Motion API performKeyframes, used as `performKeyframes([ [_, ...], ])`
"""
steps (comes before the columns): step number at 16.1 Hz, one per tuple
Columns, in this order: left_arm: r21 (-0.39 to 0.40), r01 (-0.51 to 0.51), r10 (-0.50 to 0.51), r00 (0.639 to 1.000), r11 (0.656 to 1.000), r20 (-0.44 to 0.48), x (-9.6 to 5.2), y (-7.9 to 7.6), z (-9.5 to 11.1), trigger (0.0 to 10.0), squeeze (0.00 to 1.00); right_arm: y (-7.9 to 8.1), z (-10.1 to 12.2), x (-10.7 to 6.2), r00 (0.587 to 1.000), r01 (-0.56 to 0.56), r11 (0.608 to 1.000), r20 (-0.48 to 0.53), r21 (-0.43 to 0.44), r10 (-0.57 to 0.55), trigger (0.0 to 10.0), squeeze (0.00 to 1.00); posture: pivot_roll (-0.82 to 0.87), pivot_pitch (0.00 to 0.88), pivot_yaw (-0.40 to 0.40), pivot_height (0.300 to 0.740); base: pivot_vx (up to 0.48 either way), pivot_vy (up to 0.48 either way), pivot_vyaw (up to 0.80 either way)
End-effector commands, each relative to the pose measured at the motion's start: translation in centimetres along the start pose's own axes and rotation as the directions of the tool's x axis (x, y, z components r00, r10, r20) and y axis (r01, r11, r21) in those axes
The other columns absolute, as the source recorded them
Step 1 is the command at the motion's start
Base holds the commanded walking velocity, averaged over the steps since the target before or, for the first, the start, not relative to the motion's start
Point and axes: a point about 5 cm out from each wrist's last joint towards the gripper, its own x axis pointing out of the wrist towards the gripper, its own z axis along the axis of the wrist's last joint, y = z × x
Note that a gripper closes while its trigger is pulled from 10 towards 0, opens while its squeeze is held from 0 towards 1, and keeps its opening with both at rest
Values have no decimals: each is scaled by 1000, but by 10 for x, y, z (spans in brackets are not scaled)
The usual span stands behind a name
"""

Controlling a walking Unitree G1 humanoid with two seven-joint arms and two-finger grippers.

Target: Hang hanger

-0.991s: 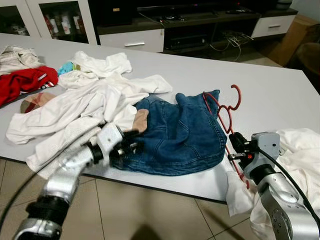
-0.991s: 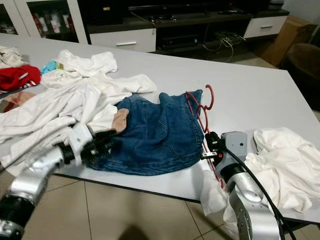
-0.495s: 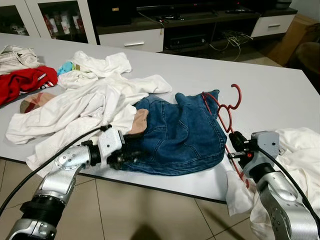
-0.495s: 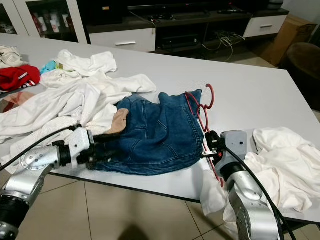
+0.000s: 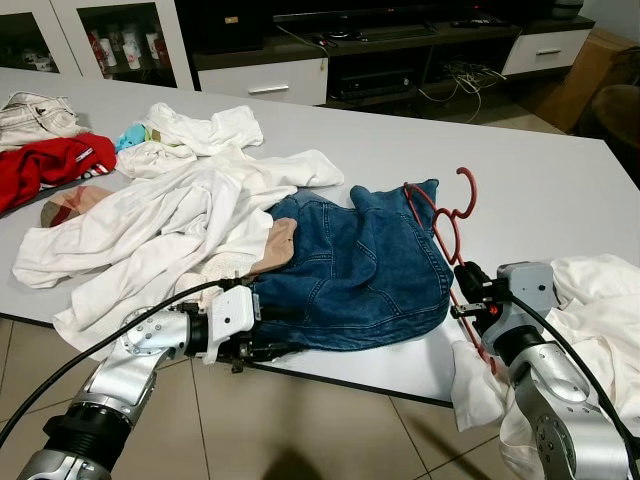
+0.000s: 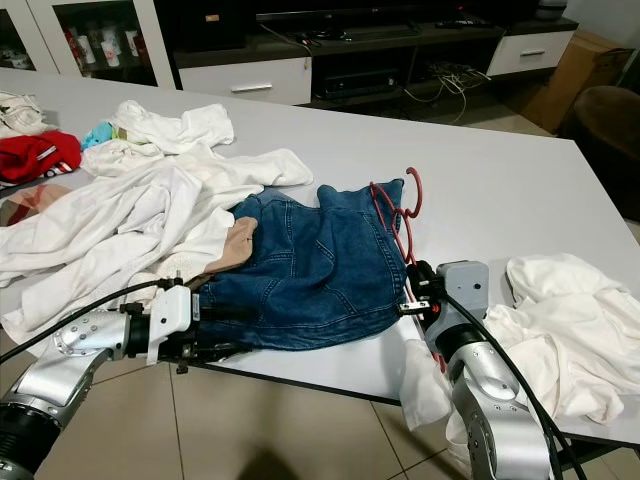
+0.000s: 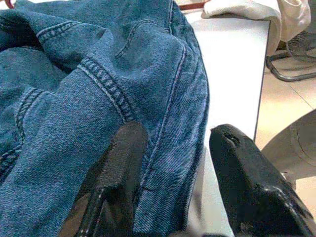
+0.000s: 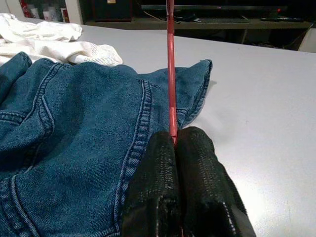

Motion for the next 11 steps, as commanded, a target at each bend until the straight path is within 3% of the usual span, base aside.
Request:
performKeyframes([
  [1, 4, 21, -21, 1000, 1000, -21, -2, 1, -1, 10000, 463, 0, -4, 1, 1000, 4, 1000, -14, 6, -4, 10000, 0, -81, 0, 7, 740, 0, 0, 0],
  [4, -15, 87, -88, 992, 996, -89, -7, -4, -9, 10000, 467, 1, -4, 1, 1000, 7, 1000, -13, 6, -7, 10000, 0, -81, 0, 13, 740, 0, 0, 0],
  [7, 16, 95, -92, 985, 995, -148, -11, -3, -15, 10000, 463, 1, -5, 1, 1000, 8, 1000, -12, 8, -8, 10000, 0, -79, 0, 15, 740, 0, 0, 0],
  [10, 39, 13, -7, 988, 999, -153, -10, 8, -13, 10000, 435, 2, -5, 2, 1000, 6, 1000, -12, 9, -6, 10000, 0, -79, 0, 16, 740, 0, 0, 0],
  [11, 41, -12, 19, 988, 999, -151, -10, 11, -12, 10000, 373, 2, -5, 2, 1000, 7, 1000, -12, 8, -7, 10000, 0, -80, 0, 16, 740, 0, 0, 0],
])
